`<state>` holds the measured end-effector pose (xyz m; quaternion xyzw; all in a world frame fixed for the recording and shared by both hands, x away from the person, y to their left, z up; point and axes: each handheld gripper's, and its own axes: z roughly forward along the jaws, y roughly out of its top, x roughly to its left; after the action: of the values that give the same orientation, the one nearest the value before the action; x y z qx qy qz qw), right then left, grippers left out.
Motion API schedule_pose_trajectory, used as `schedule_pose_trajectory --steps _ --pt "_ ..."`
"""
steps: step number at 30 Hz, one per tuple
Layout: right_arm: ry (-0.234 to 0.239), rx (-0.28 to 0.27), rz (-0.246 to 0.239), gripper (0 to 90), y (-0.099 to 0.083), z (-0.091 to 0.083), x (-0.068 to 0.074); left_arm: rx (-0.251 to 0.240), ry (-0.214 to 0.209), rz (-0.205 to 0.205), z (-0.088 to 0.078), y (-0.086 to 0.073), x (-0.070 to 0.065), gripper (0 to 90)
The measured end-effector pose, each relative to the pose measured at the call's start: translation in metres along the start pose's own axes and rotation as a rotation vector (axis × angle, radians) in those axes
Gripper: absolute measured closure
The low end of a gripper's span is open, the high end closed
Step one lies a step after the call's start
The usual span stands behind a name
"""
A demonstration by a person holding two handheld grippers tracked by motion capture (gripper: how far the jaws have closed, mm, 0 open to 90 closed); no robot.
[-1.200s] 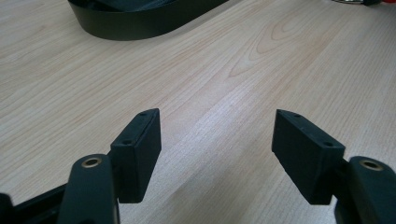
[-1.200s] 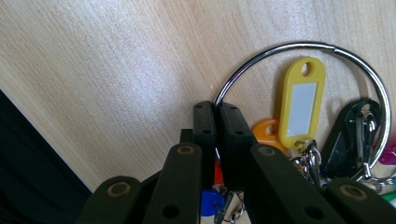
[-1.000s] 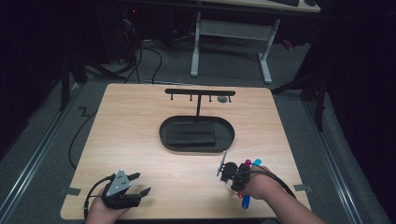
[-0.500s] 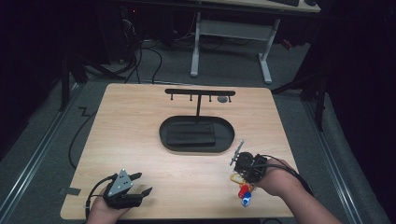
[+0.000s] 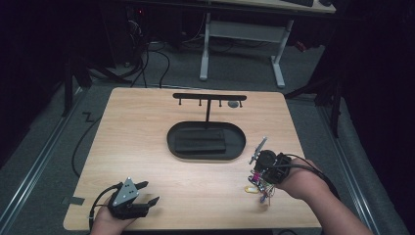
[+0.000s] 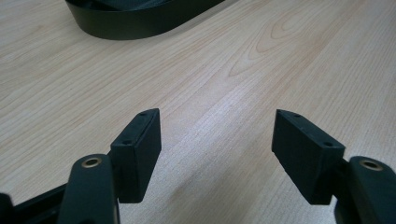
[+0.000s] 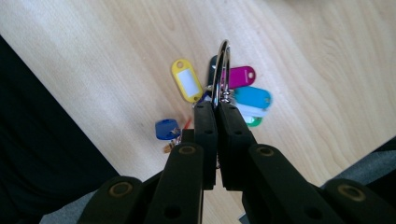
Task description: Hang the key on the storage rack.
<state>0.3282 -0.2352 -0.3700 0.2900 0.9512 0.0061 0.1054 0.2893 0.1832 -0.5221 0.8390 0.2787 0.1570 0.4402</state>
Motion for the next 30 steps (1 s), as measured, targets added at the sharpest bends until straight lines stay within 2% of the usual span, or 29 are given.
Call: schedule_pose_trajectory --steps 14,19,24,30 --pt "-0.009 -0.059 0.038 87.9 0.003 -0.032 -0.016 0.001 0.001 0.001 0.000 0.000 -0.001 33.6" --pt "-0.006 -0.067 0.054 87.9 0.004 -0.042 -0.022 -0.004 0.003 0.002 0.000 0.000 -0.001 33.9" --pt "-0.025 -0.076 0.061 87.8 0.005 -0.053 -0.029 0.001 0.003 0.001 0.000 -0.001 -0.001 33.8" --pt "-0.031 -0.089 0.080 87.9 0.007 -0.059 -0.037 -0.005 0.006 -0.005 -0.001 -0.001 0.000 33.8"
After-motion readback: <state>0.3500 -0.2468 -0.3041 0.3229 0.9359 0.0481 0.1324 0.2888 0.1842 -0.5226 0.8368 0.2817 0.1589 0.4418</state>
